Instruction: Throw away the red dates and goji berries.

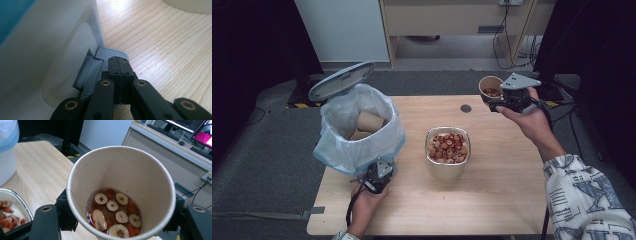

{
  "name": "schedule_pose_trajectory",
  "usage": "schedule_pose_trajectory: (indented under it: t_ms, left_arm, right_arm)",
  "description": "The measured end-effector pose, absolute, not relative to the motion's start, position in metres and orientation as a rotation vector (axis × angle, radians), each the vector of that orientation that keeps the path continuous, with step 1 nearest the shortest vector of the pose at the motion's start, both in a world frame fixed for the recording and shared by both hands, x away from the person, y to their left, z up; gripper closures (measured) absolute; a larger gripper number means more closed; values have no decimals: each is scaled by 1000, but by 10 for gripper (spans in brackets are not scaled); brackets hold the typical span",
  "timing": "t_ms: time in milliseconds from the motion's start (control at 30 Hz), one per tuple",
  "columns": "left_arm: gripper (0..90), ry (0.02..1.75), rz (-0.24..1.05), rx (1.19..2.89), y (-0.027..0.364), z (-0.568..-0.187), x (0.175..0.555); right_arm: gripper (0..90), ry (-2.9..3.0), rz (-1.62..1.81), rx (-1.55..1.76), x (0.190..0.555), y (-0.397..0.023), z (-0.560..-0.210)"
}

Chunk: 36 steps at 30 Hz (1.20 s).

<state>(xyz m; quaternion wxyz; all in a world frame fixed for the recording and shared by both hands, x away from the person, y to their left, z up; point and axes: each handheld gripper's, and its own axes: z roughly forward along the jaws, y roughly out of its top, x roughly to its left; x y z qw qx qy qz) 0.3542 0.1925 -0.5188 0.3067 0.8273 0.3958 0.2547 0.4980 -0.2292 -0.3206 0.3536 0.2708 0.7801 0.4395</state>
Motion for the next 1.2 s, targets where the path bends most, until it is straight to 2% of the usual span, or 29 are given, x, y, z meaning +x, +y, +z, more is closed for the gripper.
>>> schedule_pose_trajectory:
  t_ms: [433,1200]
  left_arm:
    - [895,1047,677,2185,192,-519,354]
    - [895,1045,679,2188,192,-519,354]
  right_arm:
    - [322,2015,1101,615,498,-213,-300]
    - [321,2035,1080,509,492,-188,-292]
